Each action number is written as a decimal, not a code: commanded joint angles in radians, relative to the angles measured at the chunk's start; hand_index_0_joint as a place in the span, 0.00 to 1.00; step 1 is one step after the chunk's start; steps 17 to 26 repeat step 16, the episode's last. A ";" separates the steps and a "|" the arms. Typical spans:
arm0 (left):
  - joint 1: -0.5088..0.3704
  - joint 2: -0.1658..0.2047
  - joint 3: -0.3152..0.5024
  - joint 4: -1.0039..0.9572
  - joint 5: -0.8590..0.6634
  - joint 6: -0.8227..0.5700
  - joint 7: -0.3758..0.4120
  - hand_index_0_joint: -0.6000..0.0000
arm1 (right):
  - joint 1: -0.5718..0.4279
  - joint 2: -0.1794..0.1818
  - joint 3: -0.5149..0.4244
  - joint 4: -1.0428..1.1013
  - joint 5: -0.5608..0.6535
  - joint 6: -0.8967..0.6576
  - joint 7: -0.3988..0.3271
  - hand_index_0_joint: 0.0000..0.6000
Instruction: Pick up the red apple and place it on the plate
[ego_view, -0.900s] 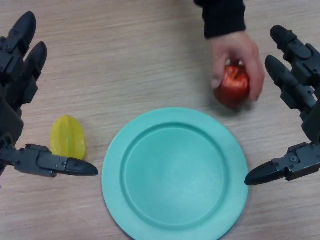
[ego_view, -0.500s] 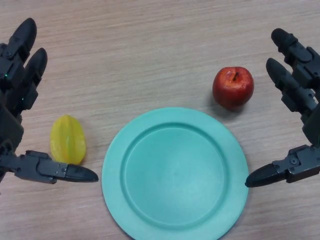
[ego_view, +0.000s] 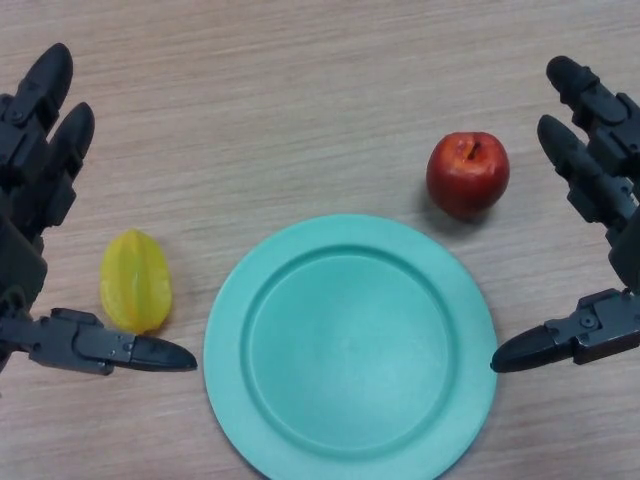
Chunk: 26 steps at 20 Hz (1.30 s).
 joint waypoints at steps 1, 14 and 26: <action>-0.009 0.015 0.043 -0.071 0.002 -0.111 0.008 1.00 | -0.021 -0.010 -0.046 -0.080 0.013 -0.150 -0.015 0.00; -0.027 0.017 0.035 -0.114 0.036 -0.093 0.037 1.00 | 0.000 -0.013 -0.083 -0.128 0.038 -0.140 -0.028 0.00; -0.029 0.017 0.031 -0.113 0.042 -0.084 0.044 1.00 | 0.003 -0.012 -0.085 -0.133 0.040 -0.135 -0.028 0.00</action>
